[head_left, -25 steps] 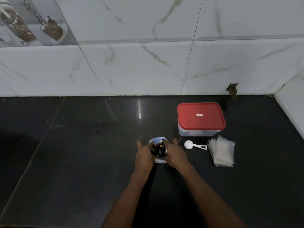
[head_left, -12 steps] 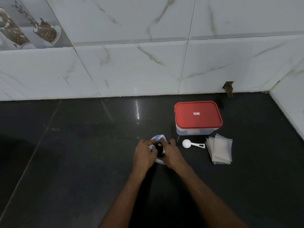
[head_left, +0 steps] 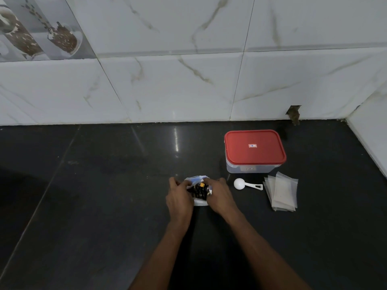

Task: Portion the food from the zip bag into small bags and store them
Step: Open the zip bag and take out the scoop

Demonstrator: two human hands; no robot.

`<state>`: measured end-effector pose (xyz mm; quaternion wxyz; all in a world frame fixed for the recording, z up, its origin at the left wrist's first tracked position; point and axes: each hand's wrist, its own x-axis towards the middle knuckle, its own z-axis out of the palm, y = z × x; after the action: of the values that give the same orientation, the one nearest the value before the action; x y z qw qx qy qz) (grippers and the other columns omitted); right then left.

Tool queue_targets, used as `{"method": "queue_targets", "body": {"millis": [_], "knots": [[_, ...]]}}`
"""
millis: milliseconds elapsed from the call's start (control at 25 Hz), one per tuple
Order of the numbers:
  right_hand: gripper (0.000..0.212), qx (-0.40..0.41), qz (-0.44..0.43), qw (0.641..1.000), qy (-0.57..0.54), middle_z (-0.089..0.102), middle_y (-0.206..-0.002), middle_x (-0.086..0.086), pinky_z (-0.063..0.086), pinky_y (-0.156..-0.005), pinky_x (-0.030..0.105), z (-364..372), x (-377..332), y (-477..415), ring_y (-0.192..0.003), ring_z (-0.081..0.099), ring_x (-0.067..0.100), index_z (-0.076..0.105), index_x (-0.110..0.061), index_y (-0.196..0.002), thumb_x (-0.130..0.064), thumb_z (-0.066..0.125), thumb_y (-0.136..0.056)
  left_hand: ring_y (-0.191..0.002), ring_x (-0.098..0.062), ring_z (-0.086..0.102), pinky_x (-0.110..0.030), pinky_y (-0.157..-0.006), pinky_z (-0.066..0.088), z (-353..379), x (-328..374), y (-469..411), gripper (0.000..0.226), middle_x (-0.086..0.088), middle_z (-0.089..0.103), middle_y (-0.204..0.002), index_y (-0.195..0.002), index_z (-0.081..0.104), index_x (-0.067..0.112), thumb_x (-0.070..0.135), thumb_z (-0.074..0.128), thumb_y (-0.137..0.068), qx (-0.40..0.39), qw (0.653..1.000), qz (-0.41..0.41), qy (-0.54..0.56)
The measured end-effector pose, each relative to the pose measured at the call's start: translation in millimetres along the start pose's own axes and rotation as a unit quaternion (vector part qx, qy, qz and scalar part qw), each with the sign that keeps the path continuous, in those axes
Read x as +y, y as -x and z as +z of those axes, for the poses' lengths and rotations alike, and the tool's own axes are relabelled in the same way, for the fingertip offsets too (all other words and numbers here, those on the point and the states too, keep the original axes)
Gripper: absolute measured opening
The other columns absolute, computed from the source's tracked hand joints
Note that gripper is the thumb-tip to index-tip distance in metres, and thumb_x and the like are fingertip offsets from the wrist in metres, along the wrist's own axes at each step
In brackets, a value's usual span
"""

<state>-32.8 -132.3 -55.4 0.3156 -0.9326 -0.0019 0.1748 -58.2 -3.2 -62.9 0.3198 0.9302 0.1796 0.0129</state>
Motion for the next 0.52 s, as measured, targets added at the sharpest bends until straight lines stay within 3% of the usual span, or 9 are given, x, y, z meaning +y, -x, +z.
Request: {"method": "queue_targets", "body": {"millis": [80,160,280,400,520], "knots": [[0.049,0.026,0.016,1.000,0.007,0.055,-0.113,0.012,0.045,-0.087,0.028,4.8,-1.5,-2.0,-0.099,0.060,0.026,0.061,-0.028,-0.126,-0.003,0.054,-0.085,-0.093,-0.032,0.061,-0.040,-0.076,0.054,4.3,-3.9,0.7,0.032,-0.007,0.052,-0.117,-0.112,0.067,0.016,-0.002,0.057,-0.088,-0.018,0.998,0.043,-0.034],[0.034,0.056,0.018,0.998,0.027,0.060,-0.109,0.011,0.045,-0.081,0.029,7.2,-3.4,-3.8,-0.097,0.060,0.025,0.066,-0.027,-0.119,-0.014,0.053,-0.090,-0.094,-0.030,0.061,-0.035,-0.072,0.050,4.1,-6.5,-0.6,0.025,-0.001,0.050,-0.112,-0.108,0.066,0.017,0.005,0.054,-0.089,-0.028,0.999,0.032,-0.023],[0.039,0.062,0.008,0.994,0.088,0.052,-0.110,0.009,0.049,-0.079,0.033,5.8,-3.5,-1.6,-0.095,0.060,0.029,0.063,-0.027,-0.119,-0.007,0.047,-0.089,-0.089,-0.028,0.061,-0.038,-0.072,0.051,0.1,-4.9,-1.1,0.018,-0.003,0.051,-0.105,-0.095,0.063,0.025,0.011,0.055,-0.090,-0.012,1.000,0.007,0.010],[0.040,0.046,0.016,0.990,0.134,0.050,-0.116,0.009,0.049,-0.083,0.035,7.4,0.0,-2.6,-0.101,0.058,0.030,0.060,-0.024,-0.122,-0.004,0.048,-0.089,-0.095,-0.028,0.058,-0.035,-0.078,0.052,4.7,-1.5,7.2,0.029,-0.008,0.051,-0.119,-0.109,0.067,0.017,-0.001,0.057,-0.089,-0.005,1.000,0.019,-0.002],[0.034,0.036,0.012,0.988,0.147,0.061,-0.115,0.008,0.048,-0.087,0.033,7.3,-9.3,-6.8,-0.108,0.060,0.028,0.064,-0.021,-0.119,-0.007,0.051,-0.090,-0.101,-0.031,0.058,-0.039,-0.083,0.053,7.5,-1.8,13.6,0.034,-0.011,0.050,-0.125,-0.117,0.064,0.015,-0.004,0.052,-0.091,-0.020,1.000,0.016,0.013]]}}
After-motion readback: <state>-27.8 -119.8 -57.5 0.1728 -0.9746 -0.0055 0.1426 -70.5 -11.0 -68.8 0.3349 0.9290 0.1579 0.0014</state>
